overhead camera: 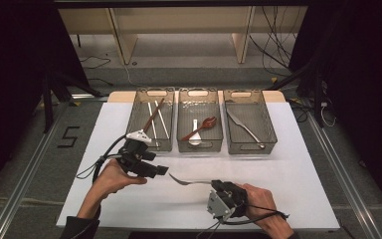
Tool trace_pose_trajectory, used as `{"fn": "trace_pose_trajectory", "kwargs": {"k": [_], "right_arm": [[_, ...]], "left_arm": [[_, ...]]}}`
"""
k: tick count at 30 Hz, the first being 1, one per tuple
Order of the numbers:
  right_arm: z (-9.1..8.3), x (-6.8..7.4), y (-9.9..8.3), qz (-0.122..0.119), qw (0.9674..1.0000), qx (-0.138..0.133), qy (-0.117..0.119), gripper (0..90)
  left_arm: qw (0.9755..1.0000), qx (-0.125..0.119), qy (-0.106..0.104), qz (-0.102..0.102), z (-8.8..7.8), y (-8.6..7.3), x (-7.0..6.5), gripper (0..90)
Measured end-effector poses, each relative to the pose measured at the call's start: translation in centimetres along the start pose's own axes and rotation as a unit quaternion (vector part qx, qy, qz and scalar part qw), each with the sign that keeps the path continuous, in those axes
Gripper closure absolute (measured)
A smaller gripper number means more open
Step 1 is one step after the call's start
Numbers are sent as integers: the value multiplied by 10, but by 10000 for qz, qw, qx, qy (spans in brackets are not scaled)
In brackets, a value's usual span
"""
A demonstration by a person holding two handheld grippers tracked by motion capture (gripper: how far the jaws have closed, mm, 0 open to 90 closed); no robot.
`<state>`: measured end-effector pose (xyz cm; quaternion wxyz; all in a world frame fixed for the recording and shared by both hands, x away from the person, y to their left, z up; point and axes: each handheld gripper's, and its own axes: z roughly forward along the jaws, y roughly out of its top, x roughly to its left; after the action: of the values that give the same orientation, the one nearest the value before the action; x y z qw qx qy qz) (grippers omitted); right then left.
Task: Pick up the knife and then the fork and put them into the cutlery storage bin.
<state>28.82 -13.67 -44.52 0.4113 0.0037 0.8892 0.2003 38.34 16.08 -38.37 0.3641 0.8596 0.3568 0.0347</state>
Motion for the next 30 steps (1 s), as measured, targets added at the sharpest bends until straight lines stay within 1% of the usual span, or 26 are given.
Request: {"fn": "trace_pose_trajectory", "kwargs": {"k": [1,2,3,4,6,8,10,11,14,16,17,18,20,23,27,29,30], "right_arm": [[-2,-2,-3,31,10000,33,-21,876],[-3,-4,-5,60,10000,54,-50,877],[-4,-7,-7,48,10000,68,-50,876],[-6,-10,-11,164,9998,79,-119,877],[-9,-18,-18,205,9995,122,-183,877],[-12,-25,-24,456,9984,185,-280,877],[-14,-35,-30,574,9976,195,-341,877],[-16,-40,-33,682,9968,208,-368,877],[-17,-55,-40,1002,9935,311,-435,877],[-18,-64,-44,1292,9903,304,-406,877],[-18,-69,-45,1432,9884,292,-409,877],[-18,-74,-47,1561,9867,270,-372,877],[-17,-83,-50,1827,9821,252,-378,876],[-16,-98,-54,2237,9740,211,-303,876],[-11,-118,-60,2854,9582,136,-144,876],[-8,-127,-63,3099,9506,140,-104,876],[-7,-132,-64,3243,9458,149,-65,876]], "left_arm": [[9999,-102,32,-100,-2,-1,3,248],[9998,-152,30,-140,-4,-2,6,248],[9997,-189,63,-159,-5,-4,9,248],[9995,-199,114,-201,-7,-5,10,246],[9993,-231,147,-264,-8,-9,14,239],[9990,-287,189,-293,-9,-14,15,236],[9989,-281,222,-315,-10,-18,17,229],[9986,-327,250,-343,-10,-20,17,224],[9981,-412,302,-344,-10,-27,17,215],[9975,-500,306,-386,-10,-31,17,211],[9974,-531,334,-360,-10,-33,18,207],[9970,-572,346,-384,-10,-35,17,204],[9964,-645,384,-398,-10,-39,18,203],[9951,-794,389,-454,-10,-44,18,200],[9941,-901,408,-452,-7,-50,16,198],[9933,-977,399,-466,-5,-53,16,193],[9929,-1015,394,-488,-4,-54,15,193]]}}
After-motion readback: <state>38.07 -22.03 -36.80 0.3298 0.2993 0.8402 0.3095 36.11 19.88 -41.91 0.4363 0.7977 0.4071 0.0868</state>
